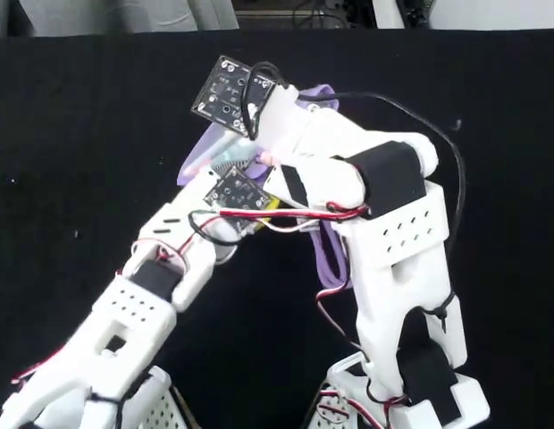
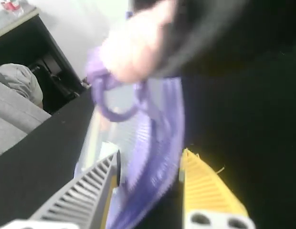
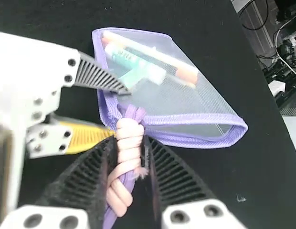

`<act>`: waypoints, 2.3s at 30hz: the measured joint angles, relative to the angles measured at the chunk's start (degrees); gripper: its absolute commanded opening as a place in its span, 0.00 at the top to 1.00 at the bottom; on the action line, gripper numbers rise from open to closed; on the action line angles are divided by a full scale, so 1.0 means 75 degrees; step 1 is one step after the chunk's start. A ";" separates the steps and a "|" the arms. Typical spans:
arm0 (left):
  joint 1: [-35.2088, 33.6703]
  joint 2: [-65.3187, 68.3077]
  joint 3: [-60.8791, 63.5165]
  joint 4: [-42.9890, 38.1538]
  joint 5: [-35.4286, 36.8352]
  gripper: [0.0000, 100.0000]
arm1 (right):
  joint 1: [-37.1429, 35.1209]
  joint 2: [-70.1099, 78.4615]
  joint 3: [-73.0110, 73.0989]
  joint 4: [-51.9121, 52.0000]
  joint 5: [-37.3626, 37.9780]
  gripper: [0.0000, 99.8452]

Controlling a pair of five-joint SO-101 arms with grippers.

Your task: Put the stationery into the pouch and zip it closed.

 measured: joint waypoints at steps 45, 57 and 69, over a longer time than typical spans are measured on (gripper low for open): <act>0.0305 -0.6388 0.2801 0.1723 -0.0774 0.97 | 0.2251 -0.0012 0.0000 -0.1348 0.0023 0.99; 0.0258 -0.7361 0.2801 0.2262 -0.0598 0.97 | 0.2192 -0.0047 0.0035 -0.0047 -0.0070 0.98; -0.0340 -0.7056 0.2801 0.1664 0.1875 0.97 | 0.0305 -0.1430 0.1735 -0.0563 -0.2110 0.78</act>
